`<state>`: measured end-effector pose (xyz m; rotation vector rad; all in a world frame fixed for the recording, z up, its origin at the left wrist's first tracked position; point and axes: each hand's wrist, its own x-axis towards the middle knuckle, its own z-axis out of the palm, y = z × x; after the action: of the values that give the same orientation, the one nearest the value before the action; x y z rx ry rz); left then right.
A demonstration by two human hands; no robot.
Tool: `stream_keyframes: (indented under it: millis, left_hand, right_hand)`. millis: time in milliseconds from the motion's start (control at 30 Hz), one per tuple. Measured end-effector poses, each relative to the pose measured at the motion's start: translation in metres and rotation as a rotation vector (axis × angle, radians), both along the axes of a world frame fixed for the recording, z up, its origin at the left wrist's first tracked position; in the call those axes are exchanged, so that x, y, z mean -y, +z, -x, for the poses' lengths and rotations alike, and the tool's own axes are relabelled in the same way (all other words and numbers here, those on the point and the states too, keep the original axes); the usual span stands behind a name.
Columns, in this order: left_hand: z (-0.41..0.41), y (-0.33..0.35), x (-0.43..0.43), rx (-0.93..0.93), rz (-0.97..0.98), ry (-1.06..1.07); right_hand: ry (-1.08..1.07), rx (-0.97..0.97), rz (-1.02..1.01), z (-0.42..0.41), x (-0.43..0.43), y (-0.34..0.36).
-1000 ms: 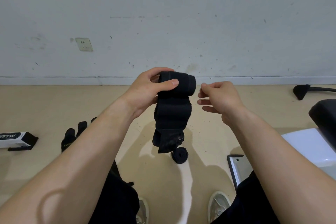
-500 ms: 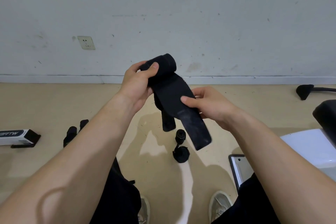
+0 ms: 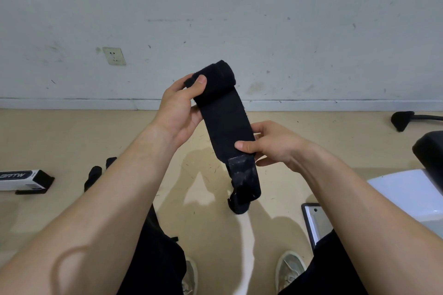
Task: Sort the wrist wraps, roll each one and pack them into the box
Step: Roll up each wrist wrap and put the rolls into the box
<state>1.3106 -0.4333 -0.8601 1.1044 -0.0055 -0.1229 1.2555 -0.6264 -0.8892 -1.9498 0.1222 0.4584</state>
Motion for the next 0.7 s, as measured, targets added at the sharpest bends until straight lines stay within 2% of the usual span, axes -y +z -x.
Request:
stream_keyframes:
  millis: [100, 233, 433, 567, 700]
  left_hand:
    - [-0.002, -0.002, -0.001, 0.008, -0.008, 0.038]
    - [-0.004, -0.003, -0.001, 0.036, -0.044, 0.093]
    - [-0.003, -0.008, 0.001, 0.232, -0.383, 0.075]
    - [-0.001, -0.006, 0.007, 0.299, -0.507, 0.075]
    - [0.000, -0.004, 0.012, 0.325, -0.530, 0.053]
  right_hand:
    - [0.017, 0.015, -0.028, 0.000, -0.001, 0.000]
    - [0.071, 0.078, -0.256, 0.001, 0.000, 0.002]
    - [0.086, 0.113, -0.582, 0.000, 0.007, 0.009]
    - [0.031, 0.130, -0.625, 0.001, 0.007, 0.008]
    - [0.007, 0.151, -0.633, 0.004, 0.007, 0.009]
